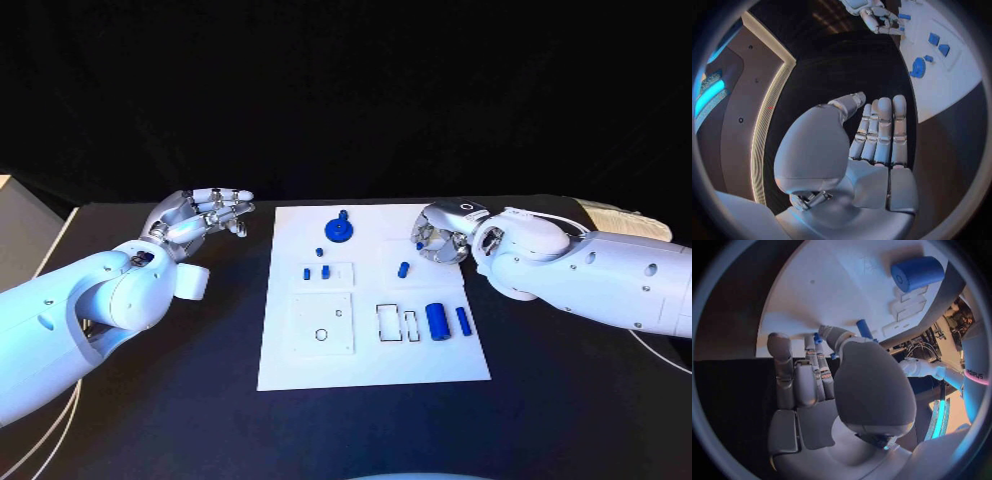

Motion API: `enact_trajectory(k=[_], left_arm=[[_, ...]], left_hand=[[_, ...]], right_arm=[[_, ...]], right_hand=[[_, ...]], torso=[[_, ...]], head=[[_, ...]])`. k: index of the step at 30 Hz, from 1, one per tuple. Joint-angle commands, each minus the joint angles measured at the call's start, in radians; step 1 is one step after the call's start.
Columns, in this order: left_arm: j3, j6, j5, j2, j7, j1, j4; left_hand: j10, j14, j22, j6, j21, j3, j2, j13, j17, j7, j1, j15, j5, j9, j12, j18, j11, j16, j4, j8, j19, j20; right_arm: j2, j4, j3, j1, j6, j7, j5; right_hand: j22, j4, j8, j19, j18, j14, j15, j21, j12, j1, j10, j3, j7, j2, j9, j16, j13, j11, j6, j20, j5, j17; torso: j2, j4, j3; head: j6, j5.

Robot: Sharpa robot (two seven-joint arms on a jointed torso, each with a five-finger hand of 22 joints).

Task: Assemble the parts on the task board

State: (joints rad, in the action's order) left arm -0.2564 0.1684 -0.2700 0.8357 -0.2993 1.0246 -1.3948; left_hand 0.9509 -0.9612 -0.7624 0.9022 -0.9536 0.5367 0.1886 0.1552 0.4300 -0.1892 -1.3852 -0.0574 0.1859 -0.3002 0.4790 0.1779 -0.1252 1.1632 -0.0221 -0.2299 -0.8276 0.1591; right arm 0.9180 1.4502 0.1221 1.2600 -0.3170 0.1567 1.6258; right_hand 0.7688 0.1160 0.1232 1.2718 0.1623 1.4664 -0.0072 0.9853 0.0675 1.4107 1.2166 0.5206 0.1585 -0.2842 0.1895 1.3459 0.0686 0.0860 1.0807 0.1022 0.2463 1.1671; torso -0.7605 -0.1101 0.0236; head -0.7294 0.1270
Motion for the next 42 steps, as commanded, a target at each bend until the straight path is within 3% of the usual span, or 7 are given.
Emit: enact_trajectory(k=[1,9,12,15,19,28,42], left_arm=[[-0.001,0.006,-0.001,-0.003,-0.019,-0.001,-0.003],[-0.001,0.004,-0.003,-0.003,-0.015,-0.001,-0.003],[-0.001,0.004,-0.003,-0.002,-0.013,-0.001,-0.002],[-0.001,0.003,-0.003,-0.002,-0.012,-0.002,-0.002],[-0.001,0.003,-0.005,-0.002,-0.010,-0.002,-0.001],[-0.001,0.002,-0.008,-0.001,-0.007,-0.003,0.000],[-0.001,-0.009,-0.002,-0.003,0.000,-0.010,0.003]], left_hand=[[-0.007,-0.003,0.001,-0.006,0.005,-0.005,-0.002,-0.001,0.001,-0.002,0.007,-0.002,0.002,0.001,0.004,0.006,-0.002,0.006,-0.001,0.001,-0.007,0.001],[-0.008,-0.004,0.002,-0.006,0.006,-0.006,-0.002,-0.002,0.001,-0.002,0.006,-0.002,0.002,0.001,0.004,0.006,-0.003,0.007,-0.001,0.001,-0.008,0.001],[-0.008,-0.004,0.002,-0.006,0.006,-0.006,-0.002,-0.002,0.001,-0.002,0.006,-0.002,0.002,0.001,0.004,0.006,-0.003,0.007,-0.001,0.001,-0.008,0.001],[-0.009,-0.005,0.002,-0.005,0.006,-0.006,-0.003,-0.002,0.001,-0.002,0.005,-0.003,0.002,0.001,0.004,0.006,-0.003,0.008,-0.001,0.000,-0.009,0.001],[-0.009,-0.005,0.003,-0.005,0.007,-0.006,-0.003,-0.002,0.001,-0.002,0.004,-0.003,0.002,0.001,0.005,0.006,-0.003,0.008,-0.001,0.000,-0.010,0.001],[-0.010,-0.005,0.003,-0.004,0.007,-0.006,-0.004,-0.002,0.001,-0.002,0.002,-0.002,0.002,0.000,0.005,0.006,-0.003,0.008,0.000,-0.001,-0.011,0.001],[-0.014,-0.005,0.005,-0.004,0.009,-0.008,-0.003,-0.002,0.001,-0.002,-0.001,-0.003,0.004,0.000,0.005,0.007,-0.003,0.009,0.001,-0.003,-0.014,0.000]], right_arm=[[-0.008,-0.006,0.002,-0.005,-0.005,0.010,0.019],[-0.023,-0.016,0.002,-0.008,-0.008,0.014,0.019],[-0.025,-0.017,0.002,-0.009,-0.007,0.019,0.024],[-0.026,-0.017,0.002,-0.010,-0.004,0.026,0.031],[-0.027,-0.015,0.002,-0.012,0.004,0.042,0.047],[-0.028,-0.009,0.002,-0.015,0.009,0.072,0.077],[-0.019,0.017,0.002,-0.019,-0.105,0.075,0.092]], right_hand=[[0.003,0.002,0.001,0.007,-0.021,0.036,0.009,0.006,-0.005,-0.003,-0.005,0.010,-0.002,0.010,0.002,0.006,-0.003,0.002,0.005,-0.003,-0.008,0.003],[0.012,0.003,0.008,0.008,-0.021,0.034,0.006,0.012,0.000,-0.003,0.012,0.032,-0.006,0.019,0.010,0.012,-0.001,-0.002,0.017,-0.004,-0.011,0.005],[0.022,-0.003,0.022,0.009,-0.021,0.034,-0.001,0.019,0.005,0.006,0.039,0.048,-0.015,0.033,0.020,0.017,0.003,-0.011,0.038,-0.008,-0.012,0.006],[0.054,-0.017,0.047,0.016,-0.026,0.034,-0.012,0.043,0.011,0.018,0.081,0.074,-0.028,0.065,0.039,0.023,0.009,-0.026,0.070,-0.019,-0.062,0.009],[0.080,-0.036,0.075,0.021,-0.029,0.034,-0.024,0.061,0.019,0.020,0.128,0.083,-0.041,0.086,0.064,0.027,0.019,-0.041,0.094,-0.029,-0.066,0.008],[0.103,-0.052,0.088,0.028,-0.033,0.033,-0.029,0.077,0.013,0.019,0.143,0.092,-0.043,0.092,0.081,0.028,0.024,-0.045,0.091,-0.035,-0.076,0.006],[0.126,-0.059,0.093,0.035,-0.036,0.034,-0.030,0.093,0.009,0.018,0.146,0.098,-0.043,0.093,0.089,0.032,0.025,-0.045,0.089,-0.036,-0.083,0.010]], torso=[[-0.001,-0.0006,0.0004],[-0.001,0.0004,0.0004],[-0.001,0.0006,0.0002],[0.000,0.0005,0.0008],[0.000,0.0005,0.0005],[0.001,0.0008,0.0002],[0.002,-0.0001,-0.0005]], head=[[-0.002,0.000],[-0.005,0.001],[-0.006,0.002],[-0.007,0.003],[-0.008,0.003],[-0.011,0.004],[-0.008,0.003]])
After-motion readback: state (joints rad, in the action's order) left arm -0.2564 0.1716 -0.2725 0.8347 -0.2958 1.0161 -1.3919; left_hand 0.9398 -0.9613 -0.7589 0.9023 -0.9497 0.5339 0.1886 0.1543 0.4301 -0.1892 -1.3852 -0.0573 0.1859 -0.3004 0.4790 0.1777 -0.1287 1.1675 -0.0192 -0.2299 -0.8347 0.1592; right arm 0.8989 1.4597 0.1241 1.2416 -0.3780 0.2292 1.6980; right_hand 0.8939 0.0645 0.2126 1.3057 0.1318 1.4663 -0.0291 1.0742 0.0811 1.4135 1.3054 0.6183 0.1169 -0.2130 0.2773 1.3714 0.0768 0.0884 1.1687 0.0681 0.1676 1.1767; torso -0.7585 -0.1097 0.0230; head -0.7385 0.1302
